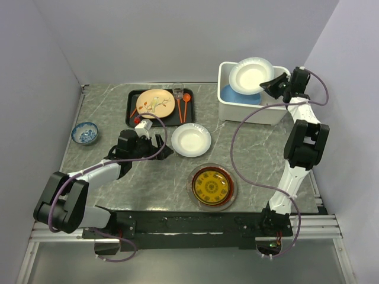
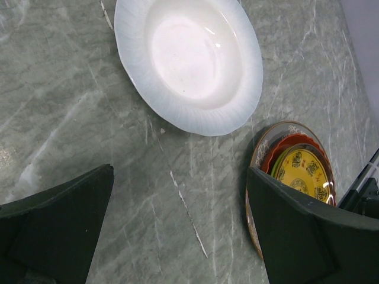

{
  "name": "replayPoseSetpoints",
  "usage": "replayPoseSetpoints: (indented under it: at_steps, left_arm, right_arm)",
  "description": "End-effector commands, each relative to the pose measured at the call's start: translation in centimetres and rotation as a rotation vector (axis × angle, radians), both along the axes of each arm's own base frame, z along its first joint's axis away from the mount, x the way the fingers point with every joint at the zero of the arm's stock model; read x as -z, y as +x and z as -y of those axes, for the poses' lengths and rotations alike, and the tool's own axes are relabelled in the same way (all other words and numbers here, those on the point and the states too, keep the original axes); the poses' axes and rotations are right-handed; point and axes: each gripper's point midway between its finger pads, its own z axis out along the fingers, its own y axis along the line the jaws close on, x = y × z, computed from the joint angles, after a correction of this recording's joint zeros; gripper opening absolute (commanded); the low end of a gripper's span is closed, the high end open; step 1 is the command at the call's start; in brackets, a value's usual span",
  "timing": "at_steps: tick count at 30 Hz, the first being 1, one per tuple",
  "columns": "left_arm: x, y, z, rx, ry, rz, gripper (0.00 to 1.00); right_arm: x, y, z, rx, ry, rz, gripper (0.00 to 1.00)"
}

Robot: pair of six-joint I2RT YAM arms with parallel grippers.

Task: Place the plates into the plastic bin on the countertop
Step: Place the plate in the plastic bin.

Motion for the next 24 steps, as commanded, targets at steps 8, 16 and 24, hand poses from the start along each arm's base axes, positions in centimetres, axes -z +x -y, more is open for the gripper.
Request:
replayPoseSetpoints:
  at_steps: [8, 16, 24]
  left_arm:
    - [-2.1, 1.3, 0.8, 0.020, -0.023, 0.078, 0.99]
    - [-2.2, 1.3, 1.0, 0.027, -0.030, 0.081, 0.99]
    - [-2.3, 1.3, 1.0, 0.029, -0.038, 0.082, 0.99]
  right_arm:
    - [-5.4, 1.7, -0.5, -0.128, -0.040, 0.139, 0.02]
    - [-3.1, 1.2, 0.0, -0.127, -0.079, 0.048, 0.03]
    - [-1.5, 0.7, 0.5, -0.126, -0.086, -0.010, 0.06]
